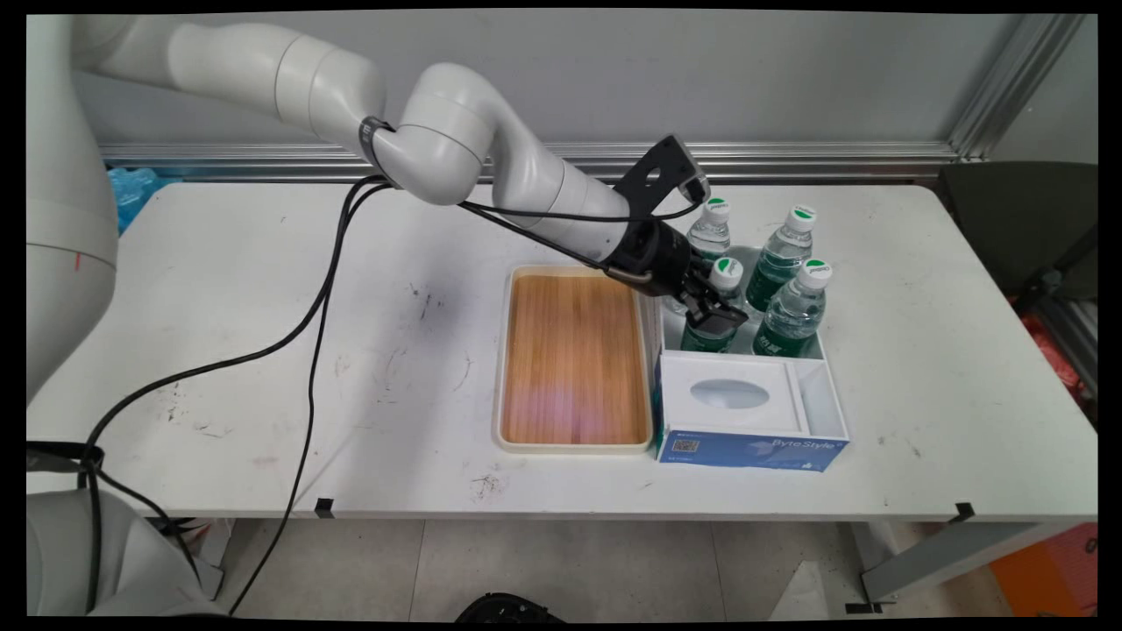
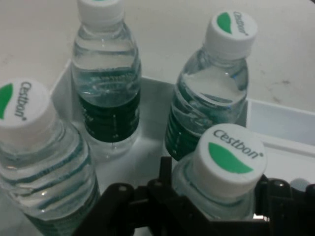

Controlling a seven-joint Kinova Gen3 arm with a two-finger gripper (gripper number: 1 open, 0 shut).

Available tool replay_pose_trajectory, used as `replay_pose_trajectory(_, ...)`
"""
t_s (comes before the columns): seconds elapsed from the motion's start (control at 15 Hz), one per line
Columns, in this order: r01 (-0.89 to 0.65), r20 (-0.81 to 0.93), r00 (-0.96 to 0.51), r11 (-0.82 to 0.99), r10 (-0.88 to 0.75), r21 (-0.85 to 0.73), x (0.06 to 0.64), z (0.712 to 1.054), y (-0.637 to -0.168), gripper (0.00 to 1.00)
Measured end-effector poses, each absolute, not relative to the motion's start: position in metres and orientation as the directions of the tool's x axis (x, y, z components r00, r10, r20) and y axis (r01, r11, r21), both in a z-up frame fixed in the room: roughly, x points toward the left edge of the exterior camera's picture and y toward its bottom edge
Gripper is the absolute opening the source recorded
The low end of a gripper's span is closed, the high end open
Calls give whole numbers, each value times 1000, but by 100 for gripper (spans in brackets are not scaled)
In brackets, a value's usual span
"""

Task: Place the picked object on the tray

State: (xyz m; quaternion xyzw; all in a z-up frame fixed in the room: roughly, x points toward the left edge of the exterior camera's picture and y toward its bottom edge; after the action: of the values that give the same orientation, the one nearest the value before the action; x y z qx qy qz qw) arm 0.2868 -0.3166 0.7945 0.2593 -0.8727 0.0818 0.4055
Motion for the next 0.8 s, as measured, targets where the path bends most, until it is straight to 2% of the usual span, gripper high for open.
replay_pose_trajectory(0.33, -492, 755, -556, 870, -348, 38, 288, 811, -315, 0)
replay_pose_trajectory(0.8, -455, 771, -573, 890, -279, -15, 287, 861, -317, 0)
